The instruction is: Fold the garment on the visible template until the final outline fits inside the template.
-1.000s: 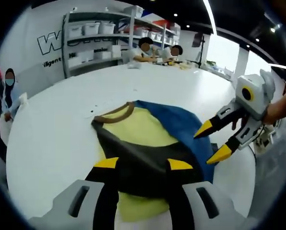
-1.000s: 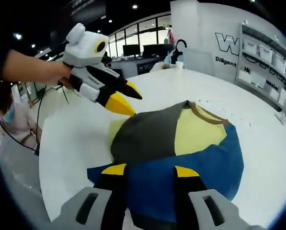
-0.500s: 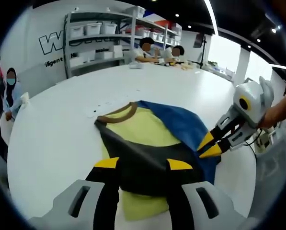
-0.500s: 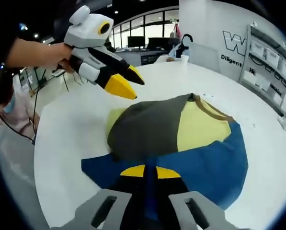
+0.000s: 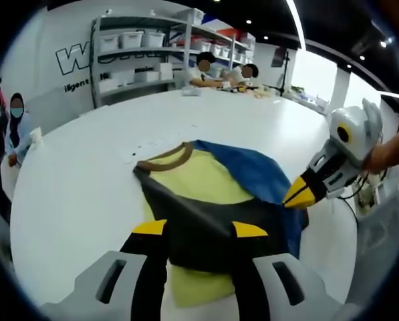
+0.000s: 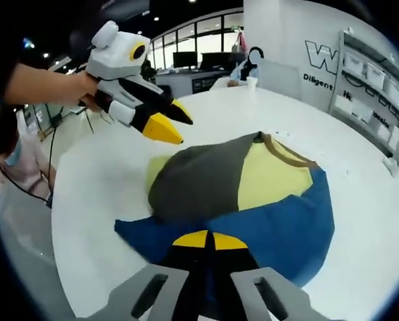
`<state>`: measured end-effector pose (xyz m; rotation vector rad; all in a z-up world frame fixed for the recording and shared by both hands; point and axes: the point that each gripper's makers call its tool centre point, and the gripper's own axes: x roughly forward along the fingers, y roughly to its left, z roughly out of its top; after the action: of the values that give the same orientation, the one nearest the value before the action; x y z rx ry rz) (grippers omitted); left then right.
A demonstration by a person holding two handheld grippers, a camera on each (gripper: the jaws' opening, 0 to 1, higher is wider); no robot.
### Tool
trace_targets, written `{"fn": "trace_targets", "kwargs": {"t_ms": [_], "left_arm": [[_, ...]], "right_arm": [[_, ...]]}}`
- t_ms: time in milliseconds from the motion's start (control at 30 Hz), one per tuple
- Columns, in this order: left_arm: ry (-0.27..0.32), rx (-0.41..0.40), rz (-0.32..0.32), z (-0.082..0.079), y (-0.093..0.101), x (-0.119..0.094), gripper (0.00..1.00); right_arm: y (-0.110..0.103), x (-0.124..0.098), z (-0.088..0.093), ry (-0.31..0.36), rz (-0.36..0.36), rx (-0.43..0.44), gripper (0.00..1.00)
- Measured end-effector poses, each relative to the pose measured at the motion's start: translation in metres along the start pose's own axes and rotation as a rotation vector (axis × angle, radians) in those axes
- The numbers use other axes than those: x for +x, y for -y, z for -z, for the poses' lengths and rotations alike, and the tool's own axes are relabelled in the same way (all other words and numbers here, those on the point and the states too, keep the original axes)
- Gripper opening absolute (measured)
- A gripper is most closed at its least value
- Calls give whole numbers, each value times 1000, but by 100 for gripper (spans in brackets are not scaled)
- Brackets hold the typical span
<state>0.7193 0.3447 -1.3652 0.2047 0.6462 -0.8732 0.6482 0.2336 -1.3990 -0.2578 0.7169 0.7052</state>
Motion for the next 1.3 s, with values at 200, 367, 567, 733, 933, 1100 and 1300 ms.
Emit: {"fn": "trace_targets", "kwargs": {"t_ms": [200,367,567,733,933,1100,1300], "left_arm": [[4,0,4,-1,2,1,35],[7,0,8,-3,3,2,35],[4,3,11,-2,4,2,35],[7,3,8,-3,4,2,35],[8,8,13,-4,5,3,34],[12,9,17,-7,8,4,34],[13,14,20,-10,10,5,34]], "right_arm": [[17,-22,1,21,47,15,0],[33,-40,5,31,85,28,0],[52,-59,11,38,132,38,0],[67,-74,15,38,172,38,0],[85,-91,25,33,216,47,0],[102,-106,35,22,253,61,0],[121,-117,51,0,293,72,0]]}}
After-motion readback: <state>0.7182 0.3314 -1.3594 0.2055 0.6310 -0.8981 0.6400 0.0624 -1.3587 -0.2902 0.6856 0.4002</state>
